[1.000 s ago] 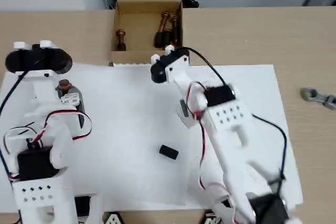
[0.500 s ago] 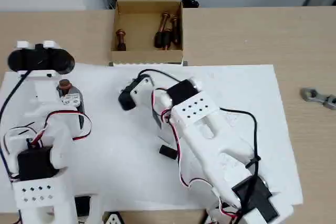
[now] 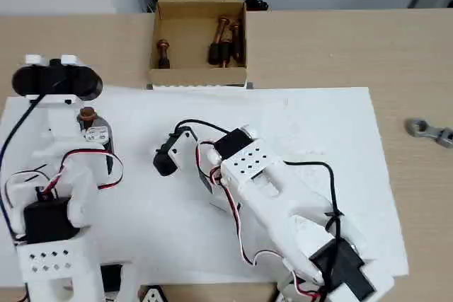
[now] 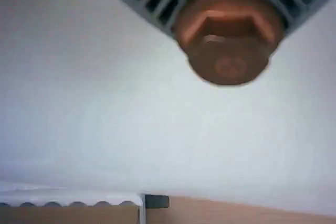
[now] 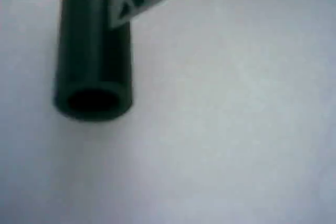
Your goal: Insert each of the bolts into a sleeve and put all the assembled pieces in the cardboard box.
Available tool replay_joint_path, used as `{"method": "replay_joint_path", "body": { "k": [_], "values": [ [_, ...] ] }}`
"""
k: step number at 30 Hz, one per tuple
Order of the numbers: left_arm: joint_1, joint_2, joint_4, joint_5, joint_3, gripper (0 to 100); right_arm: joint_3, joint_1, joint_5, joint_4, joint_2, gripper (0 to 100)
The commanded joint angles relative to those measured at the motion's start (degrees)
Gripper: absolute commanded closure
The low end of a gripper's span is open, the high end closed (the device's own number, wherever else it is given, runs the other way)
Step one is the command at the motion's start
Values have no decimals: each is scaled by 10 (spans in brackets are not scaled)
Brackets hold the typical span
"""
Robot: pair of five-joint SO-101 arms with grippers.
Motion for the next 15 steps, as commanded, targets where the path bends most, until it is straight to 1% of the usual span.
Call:
{"method": "replay_joint_path", "body": {
  "k": [1,5,9,15],
  "values": [
    [0,-4,-12,-5,-6,995,0,-6,5,-8,-9,746],
    [1,-4,-12,-21,-6,995,4,-32,-5,-18,-9,789],
    [1,-4,-12,-24,-6,995,9,-69,-28,-26,-8,800],
    [1,-4,-12,-24,-6,995,18,-63,-35,-26,-8,800]
  ]
}}
